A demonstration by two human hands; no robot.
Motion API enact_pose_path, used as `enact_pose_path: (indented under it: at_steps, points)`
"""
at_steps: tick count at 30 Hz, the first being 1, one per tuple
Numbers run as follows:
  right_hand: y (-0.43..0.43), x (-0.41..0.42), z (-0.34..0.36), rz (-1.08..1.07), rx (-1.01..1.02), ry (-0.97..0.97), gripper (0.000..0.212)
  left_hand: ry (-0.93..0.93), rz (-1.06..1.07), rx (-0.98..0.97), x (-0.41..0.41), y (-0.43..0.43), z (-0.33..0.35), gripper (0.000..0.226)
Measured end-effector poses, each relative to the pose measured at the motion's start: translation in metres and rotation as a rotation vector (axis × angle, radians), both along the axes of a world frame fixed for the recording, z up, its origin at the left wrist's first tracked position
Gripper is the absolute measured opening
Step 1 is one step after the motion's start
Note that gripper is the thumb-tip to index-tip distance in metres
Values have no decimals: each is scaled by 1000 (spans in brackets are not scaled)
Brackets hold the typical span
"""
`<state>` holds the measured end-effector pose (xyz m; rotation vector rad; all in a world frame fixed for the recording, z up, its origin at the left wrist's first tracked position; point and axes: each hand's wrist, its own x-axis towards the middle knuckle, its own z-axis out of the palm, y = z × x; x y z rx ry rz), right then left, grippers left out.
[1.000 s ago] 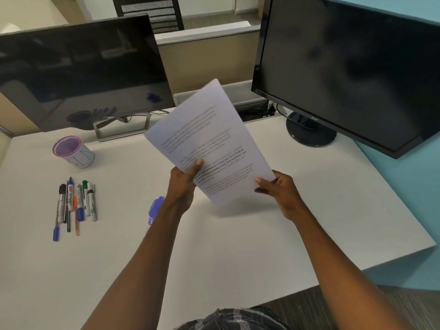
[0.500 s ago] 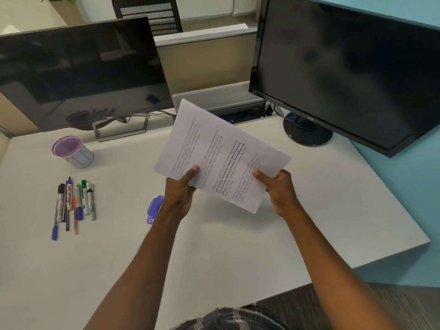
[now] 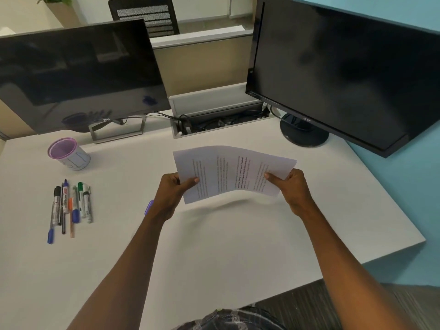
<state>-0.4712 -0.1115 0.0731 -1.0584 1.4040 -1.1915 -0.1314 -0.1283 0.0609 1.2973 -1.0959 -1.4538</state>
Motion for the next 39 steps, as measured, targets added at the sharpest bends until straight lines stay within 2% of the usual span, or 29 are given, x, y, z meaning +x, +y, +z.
enact_pose_path:
  at_steps: [9,16,23,27,29,32,34,36,39]
  points:
    - [0,-11,-26,-50,73,-19,24,-42,27,23,-10,2,-17,12]
    - [3,-14,-37,-45,99,-35,20,-75,48,24,-9,2,-23,27]
    - [3,-15,-47,-37,168,-24,21,-105,22,70,-11,5,-30,15]
    - [1,-16,-46,-18,127,0,33,-155,43,81,-12,7,-29,20]
    - [-2,-20,-37,-35,66,121,55,-195,51,78,-10,7,-25,17]
    - [-4,-20,-9,-115,-110,480,84,-274,40,54,-6,3,-16,14]
    - [-5,-8,17,-41,-269,664,89,-351,7,5,-4,0,-7,22]
    - [-7,14,38,145,-366,820,90,-439,-36,-64,-6,-4,5,27]
    - [-9,42,54,351,-396,956,82,-566,-105,-178,-9,-10,26,9]
